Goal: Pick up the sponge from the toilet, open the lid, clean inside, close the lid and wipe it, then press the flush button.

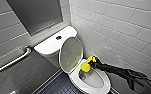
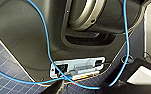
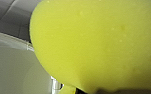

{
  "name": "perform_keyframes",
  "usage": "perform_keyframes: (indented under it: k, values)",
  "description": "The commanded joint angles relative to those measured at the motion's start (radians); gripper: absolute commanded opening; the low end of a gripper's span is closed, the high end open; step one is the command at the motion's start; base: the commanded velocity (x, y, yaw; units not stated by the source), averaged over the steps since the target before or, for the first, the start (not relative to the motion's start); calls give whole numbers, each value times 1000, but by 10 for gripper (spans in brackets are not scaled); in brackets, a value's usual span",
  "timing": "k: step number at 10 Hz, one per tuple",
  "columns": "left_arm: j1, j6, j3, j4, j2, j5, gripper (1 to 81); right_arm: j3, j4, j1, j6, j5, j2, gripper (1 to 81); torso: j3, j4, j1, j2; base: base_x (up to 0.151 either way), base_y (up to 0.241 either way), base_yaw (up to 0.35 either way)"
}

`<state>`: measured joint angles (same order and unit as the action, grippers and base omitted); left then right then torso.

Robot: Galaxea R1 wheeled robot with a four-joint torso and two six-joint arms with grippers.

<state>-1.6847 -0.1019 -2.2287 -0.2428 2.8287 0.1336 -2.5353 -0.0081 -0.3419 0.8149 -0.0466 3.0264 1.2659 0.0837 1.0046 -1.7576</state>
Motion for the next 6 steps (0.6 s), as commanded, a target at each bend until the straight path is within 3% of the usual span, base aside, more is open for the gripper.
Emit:
perform_keyframes:
  k: [1, 4, 6]
  values:
    - [-56, 4, 14, 0, -8, -80, 811, 0, 3, 96, 97, 5, -38, 10, 0, 0, 0, 0, 0, 0, 0]
    - [-56, 4, 17, -1, -6, -80, 811, 96, 3, 33, 148, 53, -174, 10, 0, 0, 0, 0, 0, 0, 0]
    - [-57, 5, 15, -3, -6, -80, 811, 261, 0, 4, 167, 70, -304, 10, 0, 0, 0, 0, 0, 0, 0]
